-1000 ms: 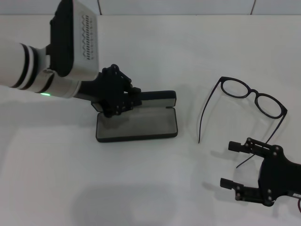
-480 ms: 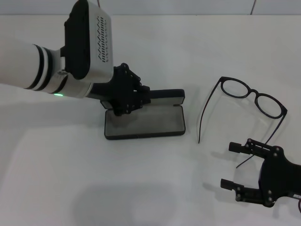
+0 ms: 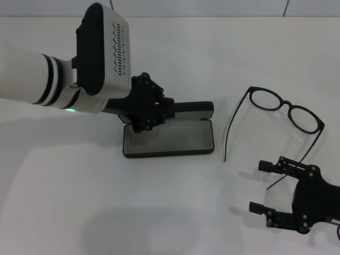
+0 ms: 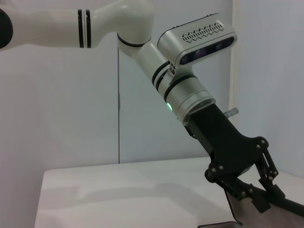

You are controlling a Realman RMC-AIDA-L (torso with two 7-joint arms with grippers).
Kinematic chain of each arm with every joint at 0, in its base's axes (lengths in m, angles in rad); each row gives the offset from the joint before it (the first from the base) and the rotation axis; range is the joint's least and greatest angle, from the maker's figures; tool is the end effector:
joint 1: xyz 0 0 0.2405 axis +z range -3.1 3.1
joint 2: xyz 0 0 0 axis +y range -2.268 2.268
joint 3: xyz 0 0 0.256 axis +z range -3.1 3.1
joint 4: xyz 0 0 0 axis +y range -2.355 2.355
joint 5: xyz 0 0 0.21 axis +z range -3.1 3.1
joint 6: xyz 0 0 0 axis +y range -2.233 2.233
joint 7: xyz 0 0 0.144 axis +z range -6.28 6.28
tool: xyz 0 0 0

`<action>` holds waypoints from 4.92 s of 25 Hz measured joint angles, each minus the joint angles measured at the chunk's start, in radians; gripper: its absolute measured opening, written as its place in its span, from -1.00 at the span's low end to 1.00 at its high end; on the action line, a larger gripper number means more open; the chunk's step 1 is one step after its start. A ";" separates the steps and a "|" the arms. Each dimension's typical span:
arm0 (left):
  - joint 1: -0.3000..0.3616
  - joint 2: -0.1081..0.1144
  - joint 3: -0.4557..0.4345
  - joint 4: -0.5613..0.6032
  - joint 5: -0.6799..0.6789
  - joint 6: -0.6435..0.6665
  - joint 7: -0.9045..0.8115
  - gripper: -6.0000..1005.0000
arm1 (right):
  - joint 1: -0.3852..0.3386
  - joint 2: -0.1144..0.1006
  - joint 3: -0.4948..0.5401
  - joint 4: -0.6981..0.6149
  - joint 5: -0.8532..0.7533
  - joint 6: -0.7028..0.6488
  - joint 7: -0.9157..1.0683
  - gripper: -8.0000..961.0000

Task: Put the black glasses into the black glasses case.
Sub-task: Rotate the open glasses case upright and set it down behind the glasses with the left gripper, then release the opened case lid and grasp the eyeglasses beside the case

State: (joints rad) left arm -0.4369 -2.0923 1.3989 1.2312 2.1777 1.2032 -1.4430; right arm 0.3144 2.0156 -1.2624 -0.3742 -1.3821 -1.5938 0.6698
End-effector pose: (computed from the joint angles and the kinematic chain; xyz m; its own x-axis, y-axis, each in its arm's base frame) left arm -0.1941 0.3521 -0.0280 0.9784 -0.1793 -0.1029 -0.2034 -0.9240 -0.3238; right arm 0.2909 0.2406 -0.0422 0.7990 0.0241 -0.6008 -0.1566 -0.9564 -0.2466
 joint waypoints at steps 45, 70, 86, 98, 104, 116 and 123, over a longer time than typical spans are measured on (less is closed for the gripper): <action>0.252 0.069 -0.499 -0.467 -0.477 0.453 0.204 0.51 | 0.009 -0.022 0.157 -0.077 -0.005 -0.033 0.177 0.63; 0.277 0.039 -0.505 -0.589 -0.380 0.448 0.452 0.77 | 0.363 -0.079 0.164 -0.780 -0.845 0.028 1.415 0.63; 0.267 0.040 -0.506 -0.588 -0.381 0.448 0.460 0.77 | 0.547 -0.017 0.135 -0.586 -1.212 0.132 1.525 0.63; 0.262 0.042 -0.506 -0.589 -0.383 0.448 0.454 0.76 | 0.594 0.001 0.121 -0.443 -1.216 0.289 1.531 0.63; 0.256 0.045 -0.521 -0.587 -0.382 0.447 0.452 0.76 | 0.613 0.004 0.122 -0.389 -1.207 0.323 1.533 0.62; 0.252 0.048 -0.529 -0.588 -0.380 0.447 0.451 0.76 | 0.614 0.002 0.122 -0.399 -1.215 0.301 1.560 0.26; 0.253 0.048 -0.529 -0.590 -0.380 0.447 0.451 0.76 | 0.615 0.001 0.120 -0.400 -1.216 0.300 1.560 -0.12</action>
State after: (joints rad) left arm -0.1840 -2.0447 0.8696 0.6417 1.7979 1.6505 -0.9920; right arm 0.9296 2.0171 -1.1421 -0.7739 -2.5983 -1.2935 2.2299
